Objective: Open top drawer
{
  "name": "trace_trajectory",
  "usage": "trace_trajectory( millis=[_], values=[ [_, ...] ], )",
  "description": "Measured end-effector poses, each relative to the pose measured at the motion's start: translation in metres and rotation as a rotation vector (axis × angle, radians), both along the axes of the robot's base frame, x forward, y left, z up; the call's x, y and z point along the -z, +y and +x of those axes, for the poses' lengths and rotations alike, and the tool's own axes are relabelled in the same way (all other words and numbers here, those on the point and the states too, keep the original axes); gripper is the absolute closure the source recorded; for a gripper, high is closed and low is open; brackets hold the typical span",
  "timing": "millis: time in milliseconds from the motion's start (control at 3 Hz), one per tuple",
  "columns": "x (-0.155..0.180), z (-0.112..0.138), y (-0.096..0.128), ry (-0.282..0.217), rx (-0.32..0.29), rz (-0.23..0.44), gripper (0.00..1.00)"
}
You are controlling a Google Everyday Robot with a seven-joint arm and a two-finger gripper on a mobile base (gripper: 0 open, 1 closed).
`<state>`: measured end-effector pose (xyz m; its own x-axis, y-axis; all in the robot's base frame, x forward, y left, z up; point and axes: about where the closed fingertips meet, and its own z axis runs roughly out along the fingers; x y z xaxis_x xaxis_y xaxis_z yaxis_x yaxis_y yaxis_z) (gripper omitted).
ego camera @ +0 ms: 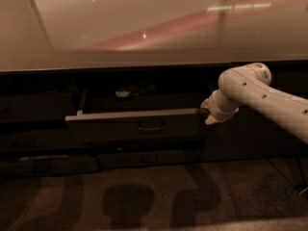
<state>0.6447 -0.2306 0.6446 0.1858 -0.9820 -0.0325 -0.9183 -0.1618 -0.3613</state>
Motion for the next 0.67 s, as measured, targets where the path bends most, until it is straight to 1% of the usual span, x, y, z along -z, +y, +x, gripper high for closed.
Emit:
trace_trajectory(
  millis=[333,667],
  values=[
    [0.0011,-0.0072,0.0001,0.003,-0.002,-0.006,1.00],
    [0.0011,-0.0072,0.0001,0.003,-0.002,-0.006,1.00]
  ],
)
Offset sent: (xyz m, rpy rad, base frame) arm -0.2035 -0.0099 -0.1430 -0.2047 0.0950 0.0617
